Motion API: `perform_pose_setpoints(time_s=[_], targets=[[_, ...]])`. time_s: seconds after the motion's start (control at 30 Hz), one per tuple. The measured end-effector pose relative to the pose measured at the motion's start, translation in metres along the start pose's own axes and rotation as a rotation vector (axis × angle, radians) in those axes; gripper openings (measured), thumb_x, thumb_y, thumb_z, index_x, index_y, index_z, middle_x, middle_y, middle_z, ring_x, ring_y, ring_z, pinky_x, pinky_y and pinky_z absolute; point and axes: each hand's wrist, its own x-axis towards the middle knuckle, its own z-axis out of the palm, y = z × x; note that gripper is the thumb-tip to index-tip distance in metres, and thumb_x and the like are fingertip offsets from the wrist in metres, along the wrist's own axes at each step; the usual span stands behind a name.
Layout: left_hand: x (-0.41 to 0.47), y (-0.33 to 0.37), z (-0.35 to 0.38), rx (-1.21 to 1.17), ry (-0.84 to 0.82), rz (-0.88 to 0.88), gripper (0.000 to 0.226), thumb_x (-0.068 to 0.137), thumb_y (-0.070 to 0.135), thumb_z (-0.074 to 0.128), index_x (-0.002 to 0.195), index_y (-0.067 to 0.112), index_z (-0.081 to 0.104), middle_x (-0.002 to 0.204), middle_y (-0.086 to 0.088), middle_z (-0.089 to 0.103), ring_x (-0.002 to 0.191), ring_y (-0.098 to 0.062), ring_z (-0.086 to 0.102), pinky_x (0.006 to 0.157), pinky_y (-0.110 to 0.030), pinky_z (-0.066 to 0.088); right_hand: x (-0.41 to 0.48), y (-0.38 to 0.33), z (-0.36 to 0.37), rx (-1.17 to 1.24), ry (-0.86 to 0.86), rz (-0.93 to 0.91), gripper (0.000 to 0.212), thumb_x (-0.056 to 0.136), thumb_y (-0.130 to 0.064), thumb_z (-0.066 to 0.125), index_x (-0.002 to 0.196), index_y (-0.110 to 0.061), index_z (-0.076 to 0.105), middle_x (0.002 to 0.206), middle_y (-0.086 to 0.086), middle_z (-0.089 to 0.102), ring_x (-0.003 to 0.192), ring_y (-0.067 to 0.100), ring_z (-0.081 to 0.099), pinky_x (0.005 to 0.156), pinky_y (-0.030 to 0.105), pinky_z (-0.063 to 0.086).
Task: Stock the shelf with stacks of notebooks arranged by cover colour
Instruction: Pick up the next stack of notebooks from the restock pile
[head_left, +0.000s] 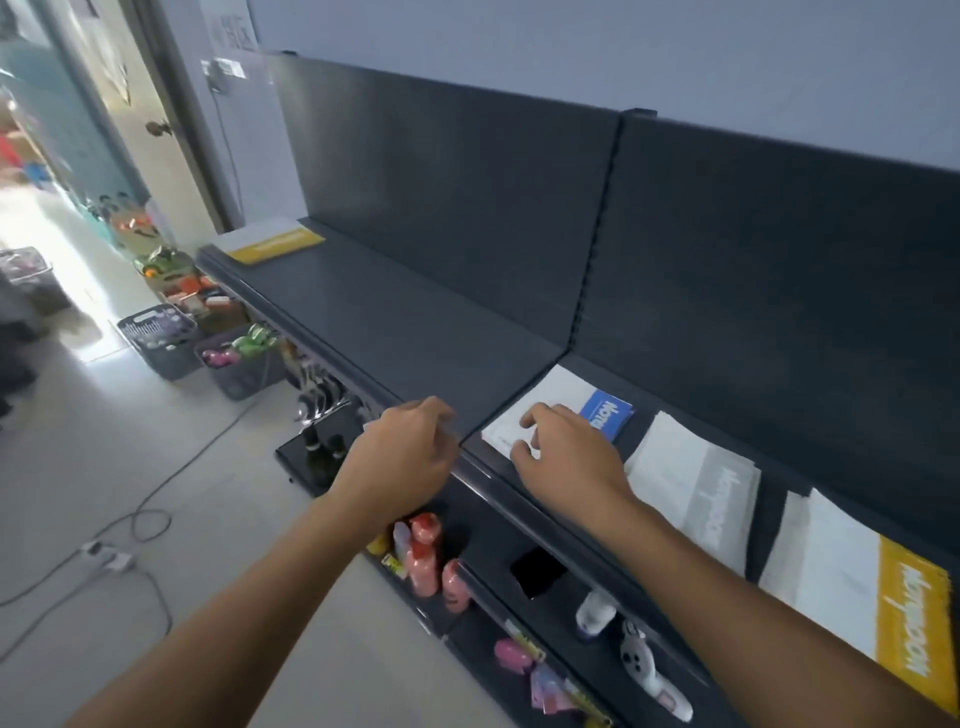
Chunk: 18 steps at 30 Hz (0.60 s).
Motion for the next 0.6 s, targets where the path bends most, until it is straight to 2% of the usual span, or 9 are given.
perform_pose_setpoints(time_s=[0.13,0.27,0.4,0.53,0.6], targets=[[0.006,-0.046,-0.019,-0.017,0.02,-0.068,0.028,0.099,0.035,0.044,0.119,0.022,0.059,0.101,0.007,0.064,0.087,-0.018,0.064,0.077,-0.041,0.057,0.036,-0.045,0.02,-0.018,-0.023,-0.087,0.027,0.098,-0.036,0.049,0.121,-0.023,0.057,0.114,-0.005,0.06,0.097,0.023,0.06,0.077,0.037,0.049],[0.017,-0.088,-0.037,-0.006,0.078,-0.117,0.03,0.097,0.031,0.049,0.122,0.02,0.061,0.108,0.005,0.067,0.094,-0.017,0.063,0.079,-0.038,0.056,0.073,-0.084,0.037,-0.005,-0.041,-0.159,0.028,0.097,-0.037,0.05,0.121,-0.024,0.058,0.114,-0.006,0.06,0.096,0.023,0.061,0.078,0.037,0.051],[0.035,-0.128,-0.049,-0.003,0.083,-0.166,0.029,0.099,0.033,0.048,0.123,0.023,0.061,0.101,0.009,0.062,0.087,-0.011,0.058,0.074,-0.034,0.054,0.11,-0.117,0.051,0.015,-0.057,-0.211,0.03,0.098,-0.038,0.05,0.124,-0.024,0.057,0.114,-0.007,0.06,0.091,0.019,0.061,0.073,0.035,0.051],[0.069,-0.167,-0.06,0.009,0.078,-0.198,0.026,0.099,0.033,0.046,0.119,0.025,0.06,0.107,0.006,0.066,0.094,-0.017,0.063,0.074,-0.033,0.051,0.156,-0.146,0.065,0.021,-0.073,-0.245,0.029,0.099,-0.038,0.05,0.124,-0.024,0.057,0.114,-0.007,0.06,0.091,0.019,0.06,0.075,0.036,0.052],[0.091,-0.185,-0.067,0.005,0.087,-0.206,0.027,0.099,0.034,0.046,0.12,0.027,0.061,0.11,0.007,0.066,0.092,-0.014,0.063,0.074,-0.031,0.051,0.182,-0.159,0.072,0.028,-0.074,-0.255,0.029,0.099,-0.038,0.05,0.124,-0.024,0.057,0.114,-0.007,0.06,0.09,0.019,0.059,0.073,0.036,0.051]])
